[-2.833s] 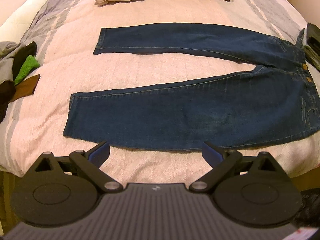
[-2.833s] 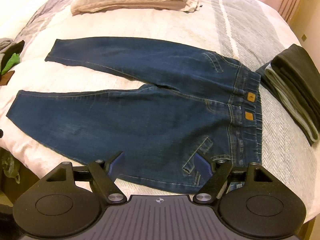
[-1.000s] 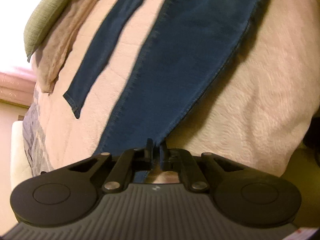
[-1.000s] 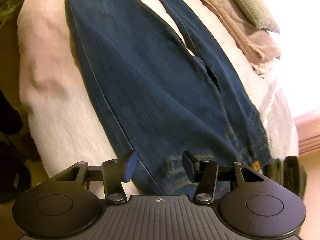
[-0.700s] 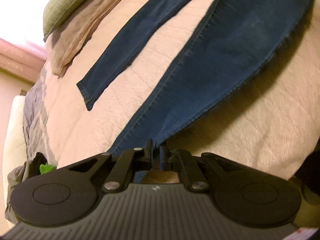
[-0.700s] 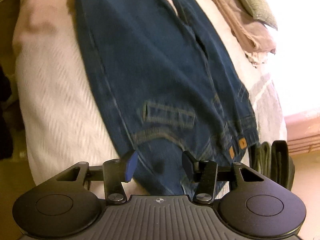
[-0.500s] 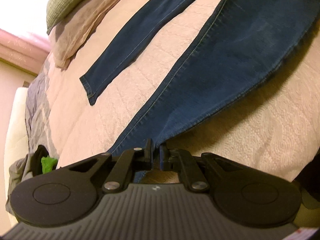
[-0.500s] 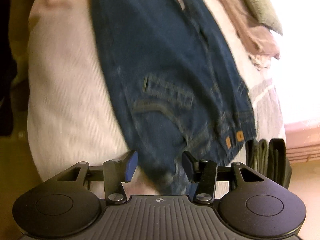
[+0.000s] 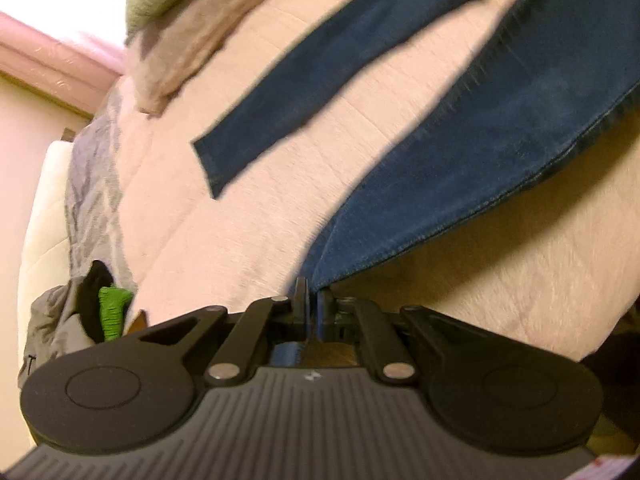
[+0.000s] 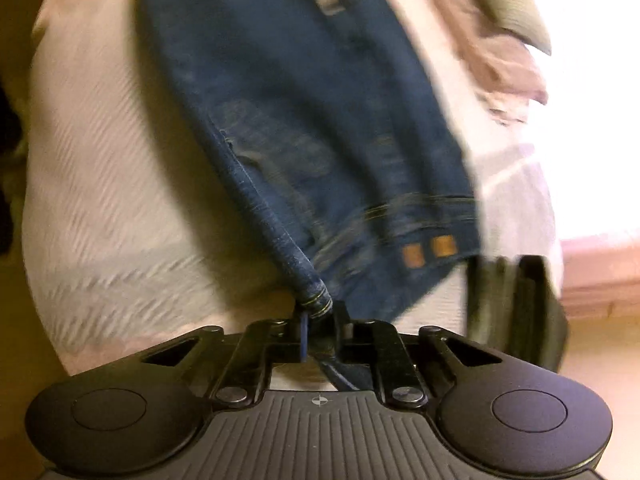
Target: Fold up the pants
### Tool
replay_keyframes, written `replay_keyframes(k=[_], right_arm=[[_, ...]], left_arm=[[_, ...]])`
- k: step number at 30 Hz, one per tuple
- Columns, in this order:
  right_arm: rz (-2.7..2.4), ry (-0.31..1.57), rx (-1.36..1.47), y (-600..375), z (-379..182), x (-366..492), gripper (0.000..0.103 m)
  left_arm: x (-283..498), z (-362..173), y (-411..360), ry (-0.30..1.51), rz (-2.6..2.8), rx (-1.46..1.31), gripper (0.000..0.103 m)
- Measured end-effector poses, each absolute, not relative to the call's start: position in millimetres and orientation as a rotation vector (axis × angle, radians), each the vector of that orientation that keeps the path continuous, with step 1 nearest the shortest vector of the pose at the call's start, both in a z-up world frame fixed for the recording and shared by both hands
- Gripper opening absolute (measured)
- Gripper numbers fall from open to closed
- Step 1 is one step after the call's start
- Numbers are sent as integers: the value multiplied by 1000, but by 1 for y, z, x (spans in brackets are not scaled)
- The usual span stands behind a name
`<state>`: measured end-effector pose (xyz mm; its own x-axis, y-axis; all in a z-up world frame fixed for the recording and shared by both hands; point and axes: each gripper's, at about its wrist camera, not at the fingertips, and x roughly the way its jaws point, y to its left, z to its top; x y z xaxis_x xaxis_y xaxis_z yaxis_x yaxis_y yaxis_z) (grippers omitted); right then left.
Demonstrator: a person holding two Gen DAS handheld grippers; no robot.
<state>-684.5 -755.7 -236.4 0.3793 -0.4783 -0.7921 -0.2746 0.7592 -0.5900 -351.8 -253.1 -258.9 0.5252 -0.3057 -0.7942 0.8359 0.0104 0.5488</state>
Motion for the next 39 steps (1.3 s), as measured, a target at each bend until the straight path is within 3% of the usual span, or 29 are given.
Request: replay_keyframes(k=[6, 11, 22, 32, 33, 34, 38, 39], right_arm=[[-250, 1122, -729, -794, -143, -644, 6], [-305, 1140, -708, -840, -111, -585, 6], [-345, 1303, -656, -928, -149, -456, 6], [-311, 1388, -527, -1003, -211, -414, 6], [-304, 1400, -521, -1006, -220, -414, 6], [-295, 1407, -519, -1011, -231, -411, 9], [-398, 1378, -491, -1027, -247, -408, 40], [-433, 1353, -462, -1030, -242, -410, 41]], left_arm=[[-310, -178, -296, 563, -990, 1177, 3], [-249, -153, -352, 612, -1077, 1165, 3], [-151, -222, -474, 753, -1264, 1338, 3], [-113, -298, -575, 799, -1201, 1366, 3], [-113, -308, -583, 780, -1186, 1374, 7], [-113, -315, -588, 768, -1164, 1380, 10], [-113, -331, -597, 720, -1068, 1418, 17], [-112, -330, -596, 724, -1058, 1409, 19]])
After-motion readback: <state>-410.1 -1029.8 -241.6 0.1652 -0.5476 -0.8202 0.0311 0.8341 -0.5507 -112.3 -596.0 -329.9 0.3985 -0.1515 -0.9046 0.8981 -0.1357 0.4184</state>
